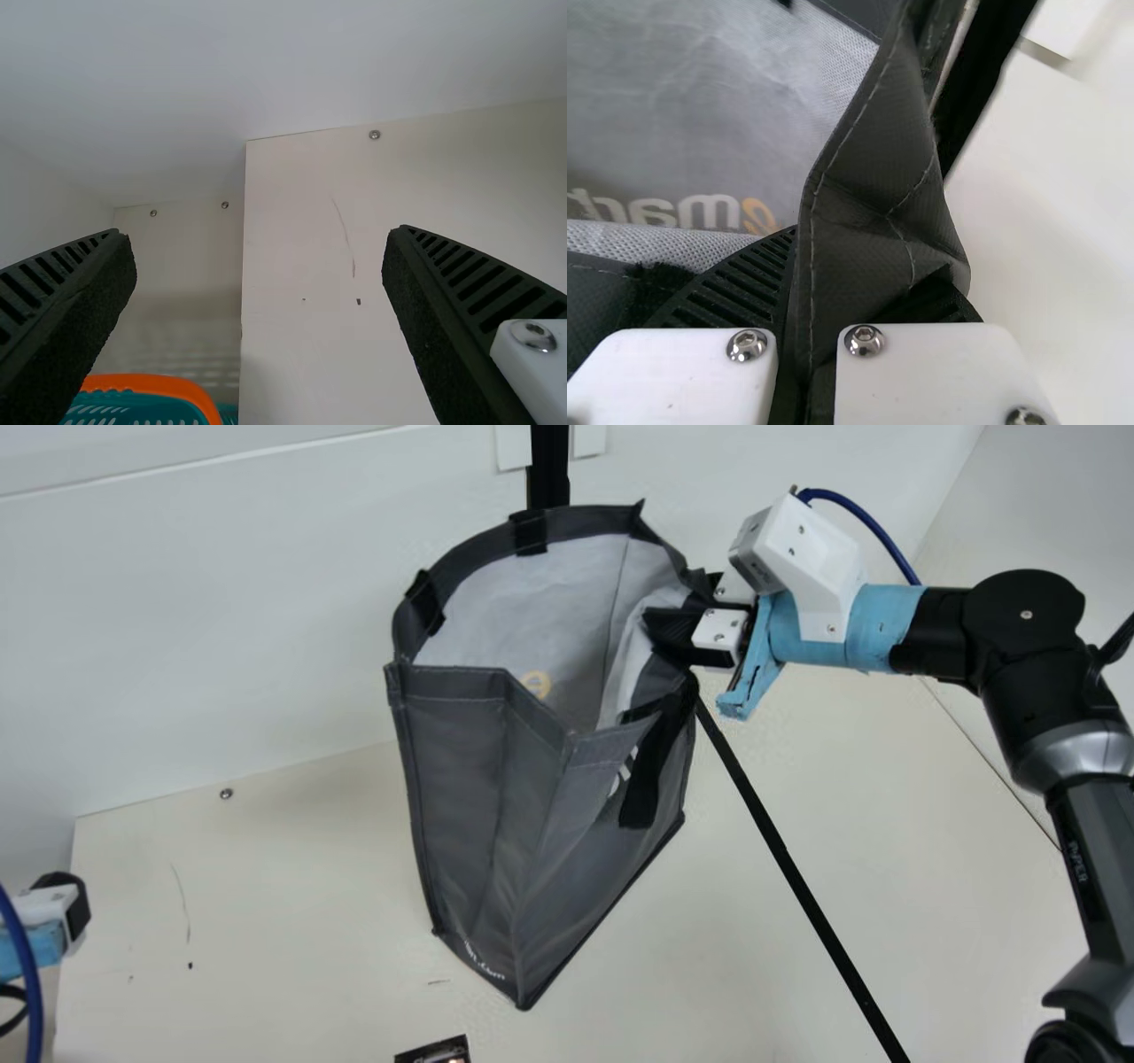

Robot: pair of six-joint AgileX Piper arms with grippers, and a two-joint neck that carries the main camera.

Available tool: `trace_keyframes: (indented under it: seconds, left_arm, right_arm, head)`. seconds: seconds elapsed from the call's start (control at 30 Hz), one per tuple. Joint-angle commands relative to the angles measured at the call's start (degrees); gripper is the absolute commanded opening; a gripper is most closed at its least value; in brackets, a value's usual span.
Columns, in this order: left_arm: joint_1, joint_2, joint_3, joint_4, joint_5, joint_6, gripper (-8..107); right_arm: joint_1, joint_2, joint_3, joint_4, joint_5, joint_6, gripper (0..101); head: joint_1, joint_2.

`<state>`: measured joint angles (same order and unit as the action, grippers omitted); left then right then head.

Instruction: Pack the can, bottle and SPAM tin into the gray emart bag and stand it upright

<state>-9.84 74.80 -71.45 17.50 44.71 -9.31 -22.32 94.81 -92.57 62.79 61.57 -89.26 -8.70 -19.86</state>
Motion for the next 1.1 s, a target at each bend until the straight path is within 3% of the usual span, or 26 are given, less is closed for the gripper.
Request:
trace_keyframes:
  seconds: [0.0, 0.57, 1.07]
  left_arm:
    - [0.0, 0.0, 0.0, 0.0, 0.0, 0.0, 90]
    - [0.0, 0.0, 0.0, 0.0, 0.0, 0.0, 90]
    - [0.0, 0.0, 0.0, 0.0, 0.0, 0.0, 90]
  right_arm:
    - [-0.63, 0.08, -0.26, -1.7, -0.9, 0.48, 0]
    - [-9.84, 0.59, -3.52, -11.17, -6.69, 5.97, 0]
    - [-19.27, 2.37, -7.64, -16.23, -7.35, 7.97, 0]
  head:
    - [-1.3, -0.14]
    - [-1.3, -0.14]
    - [-1.3, -0.14]
